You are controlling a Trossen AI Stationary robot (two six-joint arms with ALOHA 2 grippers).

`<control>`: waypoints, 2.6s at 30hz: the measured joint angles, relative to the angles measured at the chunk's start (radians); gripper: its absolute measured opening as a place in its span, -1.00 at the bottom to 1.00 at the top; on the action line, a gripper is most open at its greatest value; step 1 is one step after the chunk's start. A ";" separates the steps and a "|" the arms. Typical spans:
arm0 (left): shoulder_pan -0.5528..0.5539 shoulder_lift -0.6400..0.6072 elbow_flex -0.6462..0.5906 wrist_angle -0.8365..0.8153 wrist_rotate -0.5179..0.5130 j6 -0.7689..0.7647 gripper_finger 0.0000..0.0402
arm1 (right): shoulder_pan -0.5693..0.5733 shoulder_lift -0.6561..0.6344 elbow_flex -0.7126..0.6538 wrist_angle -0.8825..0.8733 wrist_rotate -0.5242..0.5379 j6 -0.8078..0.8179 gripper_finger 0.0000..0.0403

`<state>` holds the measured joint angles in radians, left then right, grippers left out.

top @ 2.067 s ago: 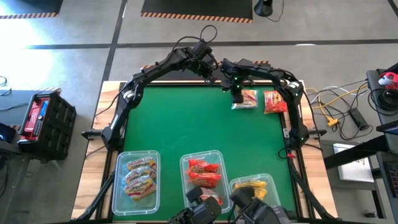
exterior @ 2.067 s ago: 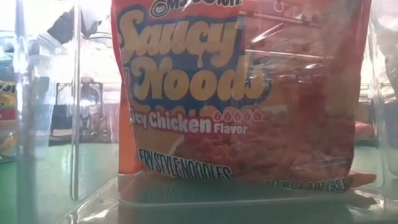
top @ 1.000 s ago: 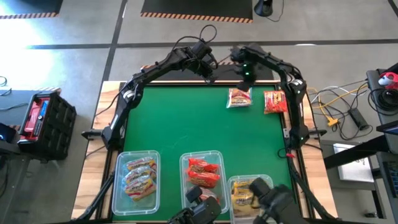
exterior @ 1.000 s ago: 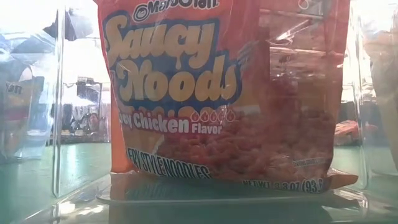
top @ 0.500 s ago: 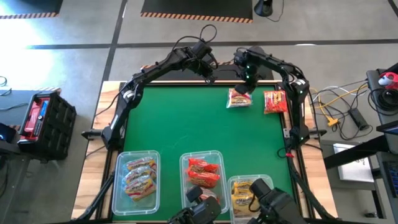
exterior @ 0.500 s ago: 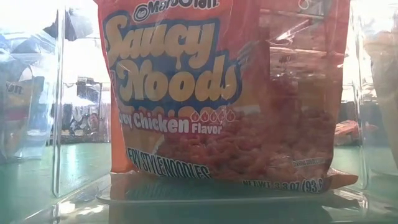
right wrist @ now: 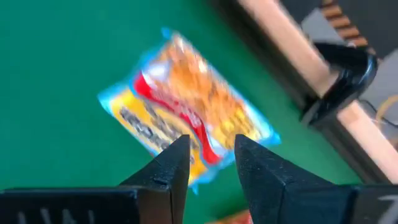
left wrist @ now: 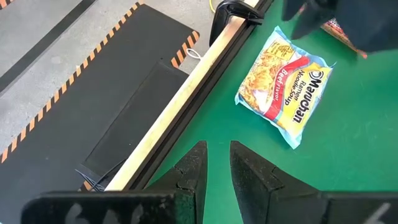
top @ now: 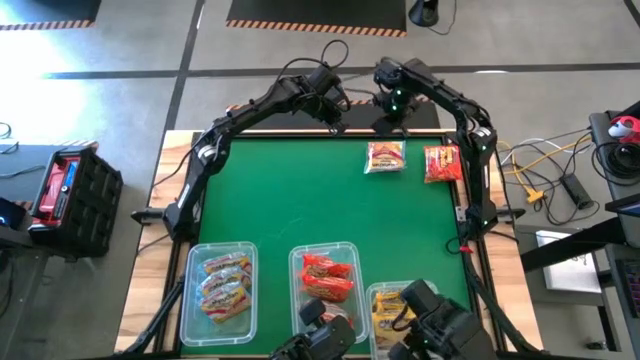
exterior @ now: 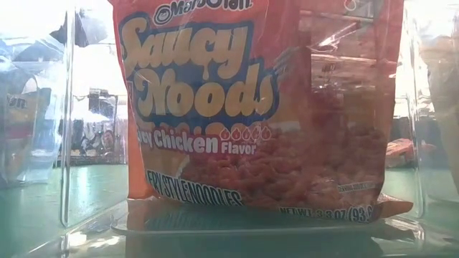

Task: Sort Maruchan noodles
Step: Put the blue noodle pack into the left transparent bin, then adjust the right transparent bin

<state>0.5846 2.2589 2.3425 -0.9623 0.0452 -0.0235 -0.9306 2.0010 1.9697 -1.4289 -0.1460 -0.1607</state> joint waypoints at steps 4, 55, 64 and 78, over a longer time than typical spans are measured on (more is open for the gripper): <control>0.001 0.000 0.000 -0.001 0.000 0.008 -0.74 | 0.027 0.000 0.034 0.031 -0.237 0.020 -0.43; -0.036 -0.017 0.000 -0.609 0.936 0.685 -0.74 | 0.457 -0.706 -0.879 0.367 0.002 0.693 -0.58; -0.041 -0.018 -0.033 -0.610 0.907 0.611 -0.74 | 0.415 -0.679 -0.825 0.340 0.081 0.656 -0.58; -0.043 -0.017 -0.112 -0.460 0.791 0.386 -0.74 | 0.803 -0.954 -0.899 0.349 -0.116 0.933 -0.58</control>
<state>0.5419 2.2417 2.2307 -1.4221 0.8359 0.3626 -0.1278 1.0473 1.0706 -1.0795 -0.2620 0.7718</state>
